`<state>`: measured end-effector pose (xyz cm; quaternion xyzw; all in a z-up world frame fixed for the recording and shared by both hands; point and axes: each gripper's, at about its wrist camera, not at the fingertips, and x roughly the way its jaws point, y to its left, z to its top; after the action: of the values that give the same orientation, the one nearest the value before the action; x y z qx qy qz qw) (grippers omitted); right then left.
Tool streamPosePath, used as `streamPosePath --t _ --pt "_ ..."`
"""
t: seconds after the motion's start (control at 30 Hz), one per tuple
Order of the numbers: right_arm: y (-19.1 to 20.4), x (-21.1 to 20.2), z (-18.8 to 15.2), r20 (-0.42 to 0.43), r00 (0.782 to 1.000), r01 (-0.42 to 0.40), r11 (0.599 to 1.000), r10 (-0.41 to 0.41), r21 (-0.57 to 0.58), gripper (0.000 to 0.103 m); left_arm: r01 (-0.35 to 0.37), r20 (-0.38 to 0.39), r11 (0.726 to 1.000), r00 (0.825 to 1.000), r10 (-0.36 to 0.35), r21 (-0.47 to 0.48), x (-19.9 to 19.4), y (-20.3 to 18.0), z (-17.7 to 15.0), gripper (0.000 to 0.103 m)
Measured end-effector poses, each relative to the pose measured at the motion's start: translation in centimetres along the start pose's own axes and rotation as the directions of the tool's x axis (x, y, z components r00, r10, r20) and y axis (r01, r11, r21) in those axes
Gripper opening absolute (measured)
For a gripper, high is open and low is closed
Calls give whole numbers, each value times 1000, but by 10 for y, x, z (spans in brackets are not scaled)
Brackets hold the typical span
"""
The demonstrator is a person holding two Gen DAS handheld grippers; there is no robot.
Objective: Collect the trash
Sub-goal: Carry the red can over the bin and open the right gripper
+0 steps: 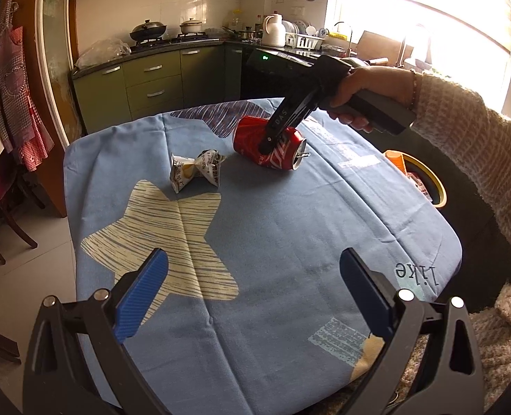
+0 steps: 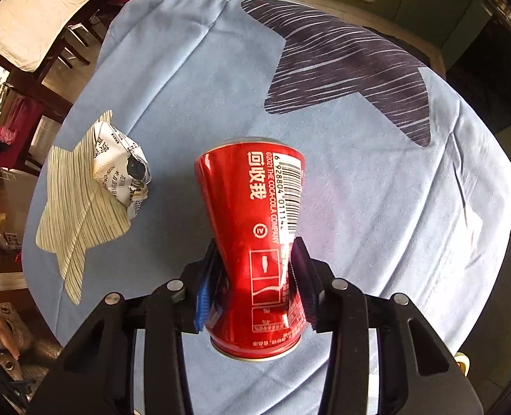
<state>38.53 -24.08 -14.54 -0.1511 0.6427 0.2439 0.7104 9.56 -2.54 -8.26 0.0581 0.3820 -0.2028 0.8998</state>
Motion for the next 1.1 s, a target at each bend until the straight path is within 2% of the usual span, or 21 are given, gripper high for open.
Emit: streamPosePath --t 0.07,0.1,0.17,0.33,0.5,0.67,0.77,0.9,1.1 --pt "6 6 1 -19 1000 9 1000 -9 -24 57 1 -1 1000 1000 -1 4 0 -1 0 95" --pt "9 9 2 -23 1000 17 999 -18 -33 57 -1 -1 1000 1000 1 6 -1 -1 -1 95" --pt "12 14 3 -29 999 35 999 -36 -35 48 -6 -1 1000 1000 6 6 -1 -1 -1 95" --pt "15 7 0 9 998 60 998 -59 -21 45 -9 -1 1000 1000 9 -7 -2 5 -2 95" --pt "-3 -28 -12 100 994 42 998 -45 36 44 -7 2 1000 1000 7 -6 -3 4 -2 95" --pt "-30 -71 -42 176 984 23 996 -39 91 44 0 7 1000 1000 0 8 -4 -1 0 95" --pt "-46 -94 -73 215 975 24 990 -53 136 44 6 8 1000 1000 -6 21 -3 -7 2 95" --pt "-92 -124 -146 245 963 43 964 -110 264 44 20 10 999 1000 -21 43 -2 -18 4 95" --pt "-172 -127 -248 202 957 92 875 -210 475 44 41 -1 996 999 -41 76 4 -36 8 95"
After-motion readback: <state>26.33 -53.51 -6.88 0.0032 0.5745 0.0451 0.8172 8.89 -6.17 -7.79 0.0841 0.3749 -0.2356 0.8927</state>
